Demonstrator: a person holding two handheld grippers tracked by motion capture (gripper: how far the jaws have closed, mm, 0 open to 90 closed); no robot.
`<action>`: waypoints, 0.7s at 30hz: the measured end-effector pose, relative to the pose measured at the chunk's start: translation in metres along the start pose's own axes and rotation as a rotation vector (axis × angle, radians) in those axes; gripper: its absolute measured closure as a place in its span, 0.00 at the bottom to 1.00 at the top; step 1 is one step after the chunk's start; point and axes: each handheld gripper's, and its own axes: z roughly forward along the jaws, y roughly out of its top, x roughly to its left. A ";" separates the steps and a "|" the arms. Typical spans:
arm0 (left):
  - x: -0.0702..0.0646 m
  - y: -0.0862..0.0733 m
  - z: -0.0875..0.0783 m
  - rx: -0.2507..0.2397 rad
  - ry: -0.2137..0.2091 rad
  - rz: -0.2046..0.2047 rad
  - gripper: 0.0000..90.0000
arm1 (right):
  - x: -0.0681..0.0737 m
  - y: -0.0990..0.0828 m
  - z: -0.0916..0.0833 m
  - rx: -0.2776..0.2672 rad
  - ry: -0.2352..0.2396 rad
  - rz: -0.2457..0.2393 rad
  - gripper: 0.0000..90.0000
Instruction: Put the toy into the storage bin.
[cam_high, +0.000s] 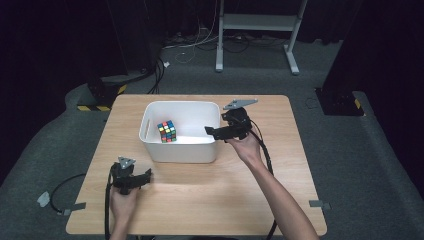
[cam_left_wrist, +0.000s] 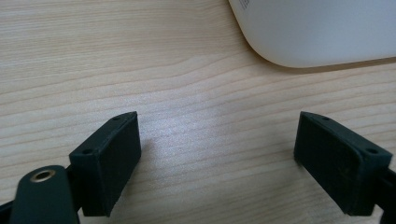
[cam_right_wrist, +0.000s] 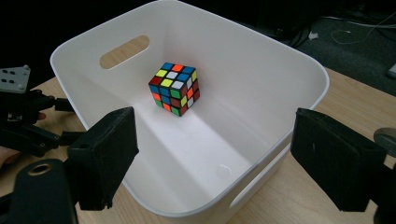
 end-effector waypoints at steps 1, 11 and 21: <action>0.000 0.000 0.000 0.000 0.000 0.000 0.17 | 0.000 -0.001 -0.001 -0.002 0.001 0.002 0.16; 0.000 0.000 0.000 0.000 0.000 0.000 0.17 | -0.004 -0.007 -0.011 -0.022 -0.001 0.016 0.17; 0.000 0.000 0.000 0.000 0.001 0.001 0.17 | -0.006 -0.013 -0.020 -0.045 -0.005 0.028 0.17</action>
